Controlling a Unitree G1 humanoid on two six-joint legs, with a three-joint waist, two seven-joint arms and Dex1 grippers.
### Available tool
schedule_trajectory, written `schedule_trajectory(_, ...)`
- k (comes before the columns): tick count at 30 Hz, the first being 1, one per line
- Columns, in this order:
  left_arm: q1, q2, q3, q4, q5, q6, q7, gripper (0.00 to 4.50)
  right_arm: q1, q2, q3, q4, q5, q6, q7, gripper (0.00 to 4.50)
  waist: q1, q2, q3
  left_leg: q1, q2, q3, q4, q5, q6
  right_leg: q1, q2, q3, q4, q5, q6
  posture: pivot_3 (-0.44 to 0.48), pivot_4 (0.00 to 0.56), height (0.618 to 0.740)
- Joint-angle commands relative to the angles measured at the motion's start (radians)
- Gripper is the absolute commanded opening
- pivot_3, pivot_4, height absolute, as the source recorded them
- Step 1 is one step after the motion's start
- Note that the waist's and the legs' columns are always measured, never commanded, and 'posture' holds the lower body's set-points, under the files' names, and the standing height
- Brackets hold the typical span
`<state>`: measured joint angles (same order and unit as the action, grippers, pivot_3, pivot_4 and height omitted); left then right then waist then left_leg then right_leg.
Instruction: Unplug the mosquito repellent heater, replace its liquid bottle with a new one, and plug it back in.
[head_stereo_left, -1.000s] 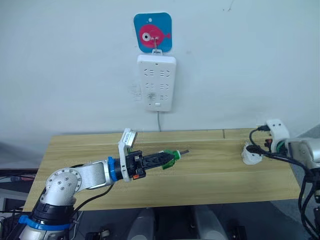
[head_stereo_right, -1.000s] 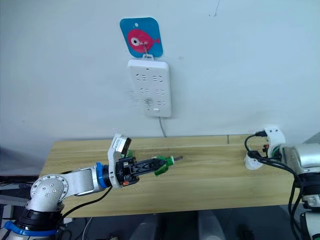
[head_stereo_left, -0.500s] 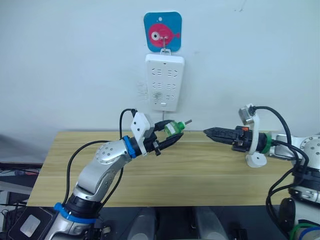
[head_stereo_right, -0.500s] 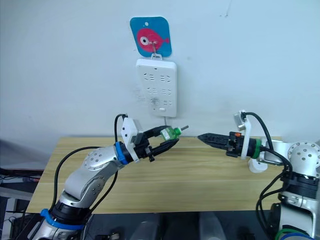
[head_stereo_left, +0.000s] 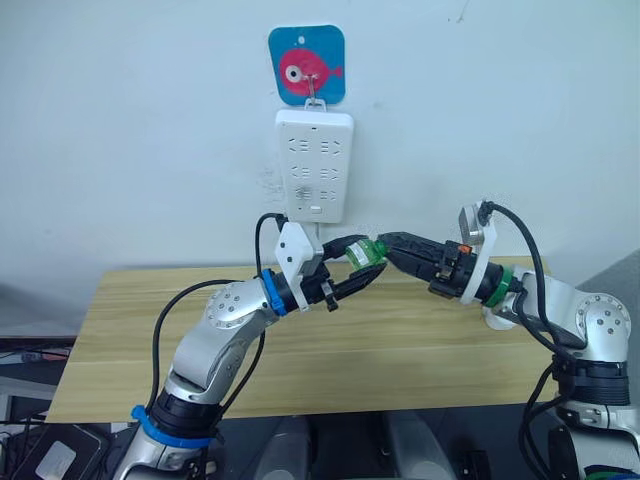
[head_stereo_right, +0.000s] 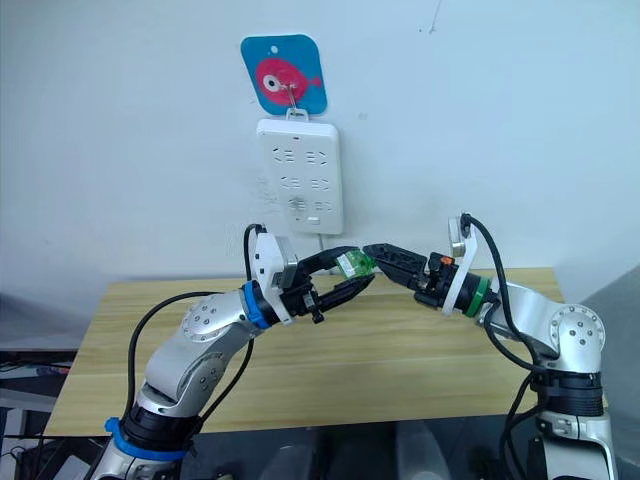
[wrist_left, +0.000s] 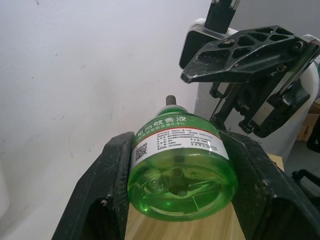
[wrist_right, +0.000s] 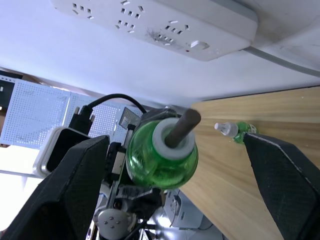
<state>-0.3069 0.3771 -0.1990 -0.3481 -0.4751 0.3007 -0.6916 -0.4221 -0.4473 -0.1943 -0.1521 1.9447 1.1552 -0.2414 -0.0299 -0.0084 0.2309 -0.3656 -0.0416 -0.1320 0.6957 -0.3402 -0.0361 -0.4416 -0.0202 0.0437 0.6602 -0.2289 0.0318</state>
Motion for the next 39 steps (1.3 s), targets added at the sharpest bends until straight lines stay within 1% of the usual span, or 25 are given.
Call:
schedule_trajectory(1, 0.003, -0.009, 0.004, -0.044, -0.004, -0.003, -0.012, 2.26, -0.005, 0.011, 0.002, -0.041, 0.028, -0.021, -0.007, 4.31, 0.000, 0.000, 0.000, 0.000, 0.000, 0.000, 0.000, 0.000, 0.000, 0.000, 0.000, 0.000, 0.000, 0.000, 0.000, -0.018, 0.202, 0.740)
schedule_trajectory(3, 0.002, -0.012, 0.004, -0.043, -0.004, -0.003, -0.013, 2.26, -0.005, 0.018, 0.004, -0.041, 0.028, -0.028, -0.016, 3.91, 0.000, 0.000, 0.000, 0.000, 0.000, 0.000, 0.000, 0.000, 0.000, 0.000, 0.000, 0.000, 0.000, 0.000, 0.000, -0.018, 0.202, 0.740)
schedule_trajectory(5, 0.002, -0.014, 0.002, -0.043, 0.002, -0.007, -0.018, 2.26, -0.006, 0.024, 0.003, -0.040, 0.028, -0.032, -0.024, 3.30, 0.000, 0.000, 0.000, 0.000, 0.000, 0.000, 0.000, 0.000, 0.000, 0.000, 0.000, 0.000, 0.000, 0.000, 0.000, -0.018, 0.202, 0.740)
schedule_trajectory(9, 0.003, -0.020, 0.005, -0.043, 0.003, -0.006, -0.019, 2.26, -0.009, 0.035, -0.002, -0.038, 0.028, -0.039, -0.031, 1.82, 0.000, 0.000, 0.000, 0.000, 0.000, 0.000, 0.000, 0.001, -0.001, 0.000, 0.000, 0.000, 0.000, 0.000, 0.000, -0.018, 0.202, 0.740)
schedule_trajectory(10, 0.003, -0.021, 0.005, -0.044, 0.003, -0.006, -0.020, 2.26, -0.010, 0.040, -0.003, -0.038, 0.028, -0.042, -0.033, 1.38, 0.000, 0.000, 0.000, 0.000, 0.000, 0.000, 0.000, 0.001, -0.001, 0.000, 0.000, 0.000, 0.000, 0.000, 0.000, -0.018, 0.202, 0.740)
schedule_trajectory(11, 0.003, -0.021, 0.005, -0.045, 0.004, -0.006, -0.021, 2.26, -0.010, 0.044, -0.005, -0.039, 0.028, -0.045, -0.036, 1.15, 0.000, 0.000, 0.000, 0.000, 0.000, 0.000, 0.000, 0.001, -0.001, 0.000, 0.000, 0.000, 0.000, 0.000, 0.000, -0.022, 0.206, 0.740)
schedule_trajectory(12, 0.004, -0.022, 0.004, -0.046, 0.005, -0.006, -0.022, 2.26, -0.010, 0.049, -0.007, -0.038, 0.028, -0.046, -0.040, 0.84, 0.000, 0.000, 0.000, 0.000, 0.000, 0.000, 0.000, 0.001, -0.001, 0.000, 0.000, 0.000, 0.000, 0.000, 0.000, -0.022, 0.206, 0.740)
schedule_trajectory(18, 0.006, -0.031, 0.005, -0.046, 0.024, -0.013, -0.015, 2.26, -0.014, 0.075, -0.019, -0.040, 0.028, -0.052, -0.061, 0.83, 0.000, 0.000, 0.000, 0.000, 0.000, 0.000, 0.000, 0.001, -0.001, 0.000, 0.000, 0.000, 0.000, 0.000, 0.000, -0.021, 0.207, 0.740)
schedule_trajectory(20, 0.006, -0.032, 0.005, -0.039, 0.030, -0.013, -0.015, 2.98, -0.014, 0.082, -0.024, -0.041, 0.028, -0.055, -0.070, 0.83, 0.000, 0.000, 0.000, 0.000, 0.000, 0.000, 0.000, 0.001, -0.001, 0.000, 0.000, 0.000, 0.000, 0.000, 0.000, -0.021, 0.207, 0.740)
schedule_trajectory(22, 0.005, -0.027, 0.007, -0.036, 0.031, -0.007, -0.025, 3.51, -0.016, 0.081, -0.031, -0.035, 0.028, -0.059, -0.083, 0.83, 0.000, 0.000, 0.000, 0.000, 0.000, 0.000, 0.000, 0.001, -0.001, 0.000, 0.000, 0.000, 0.000, 0.000, 0.000, -0.020, 0.202, 0.740)
schedule_trajectory(25, -0.002, -0.003, 0.026, -0.042, 0.024, 0.005, -0.042, 4.48, -0.019, 0.066, -0.056, -0.007, 0.028, -0.079, -0.120, 0.83, 0.000, 0.000, 0.000, 0.000, 0.000, 0.000, 0.000, 0.001, -0.001, 0.000, 0.000, 0.000, 0.000, 0.000, 0.000, -0.014, 0.196, 0.740)
schedule_trajectory(26, -0.006, 0.016, 0.034, -0.052, 0.013, 0.022, -0.054, 4.50, -0.018, 0.047, -0.066, 0.008, 0.028, -0.084, -0.126, 0.83, 0.000, 0.000, 0.000, 0.000, 0.000, 0.000, 0.000, 0.001, -0.001, 0.000, 0.000, 0.000, 0.000, 0.000, 0.000, -0.014, 0.196, 0.740)
schedule_trajectory(29, -0.024, 0.080, 0.050, -0.090, -0.034, 0.094, -0.095, 4.50, 0.016, -0.083, -0.044, -0.006, -0.020, -0.052, -0.063, 0.83, 0.001, 0.000, 0.000, 0.000, 0.000, 0.000, 0.000, 0.001, -0.001, 0.000, 0.000, 0.000, 0.000, 0.000, 0.000, -0.010, 0.195, 0.740)
schedule_trajectory(31, -0.035, 0.131, 0.049, -0.112, -0.053, 0.146, -0.126, 4.50, 0.059, -0.173, 0.017, -0.082, -0.253, -0.039, 0.085, 0.83, 0.002, 0.000, 0.000, -0.001, 0.000, 0.001, 0.000, 0.001, -0.001, 0.000, 0.000, -0.001, -0.001, 0.000, 0.000, -0.002, 0.193, 0.740)
schedule_trajectory(32, -0.044, 0.155, 0.041, -0.116, -0.047, 0.159, -0.142, 4.50, 0.084, -0.233, 0.090, -0.129, -0.440, -0.090, 0.181, 0.83, 0.002, 0.000, 0.000, -0.001, -0.001, 0.002, 0.000, 0.000, -0.001, 0.000, 0.000, -0.001, -0.001, 0.000, 0.000, -0.002, 0.193, 0.740)
schedule_trajectory(34, -0.059, 0.190, 0.030, -0.113, -0.040, 0.175, -0.171, 4.50, 0.124, -0.368, 0.324, -0.188, -0.903, -0.330, 0.365, 0.83, 0.001, 0.001, 0.000, 0.000, 0.000, 0.002, 0.000, -0.001, 0.001, 0.000, 0.001, -0.002, -0.001, -0.001, 0.001, 0.004, 0.190, 0.740)
schedule_trajectory(35, -0.066, 0.200, 0.026, -0.107, -0.038, 0.181, -0.184, 4.50, 0.135, -0.410, 0.433, -0.173, -1.122, -0.473, 0.416, 0.83, 0.000, 0.001, 0.000, 0.000, -0.001, 0.003, 0.000, -0.001, 0.001, 0.000, 0.002, -0.002, -0.001, -0.002, 0.003, 0.004, 0.189, 0.740)
schedule_trajectory(36, -0.071, 0.208, 0.020, -0.101, -0.036, 0.185, -0.198, 4.50, 0.147, -0.418, 0.491, -0.133, -1.270, -0.586, 0.438, 0.83, -0.001, 0.001, -0.001, 0.001, -0.001, 0.003, 0.000, 0.001, -0.002, 0.001, 0.005, -0.002, -0.001, -0.002, 0.003, 0.004, 0.189, 0.740)
schedule_trajectory(39, -0.084, 0.225, 0.008, -0.084, -0.034, 0.190, -0.242, 4.50, 0.175, -0.357, 0.530, 0.020, -1.509, -0.825, 0.461, 0.83, -0.001, 0.000, -0.001, 0.001, -0.001, 0.005, 0.000, 0.001, -0.002, 0.000, 0.002, 0.000, 0.000, -0.002, 0.003, -0.002, 0.187, 0.740)
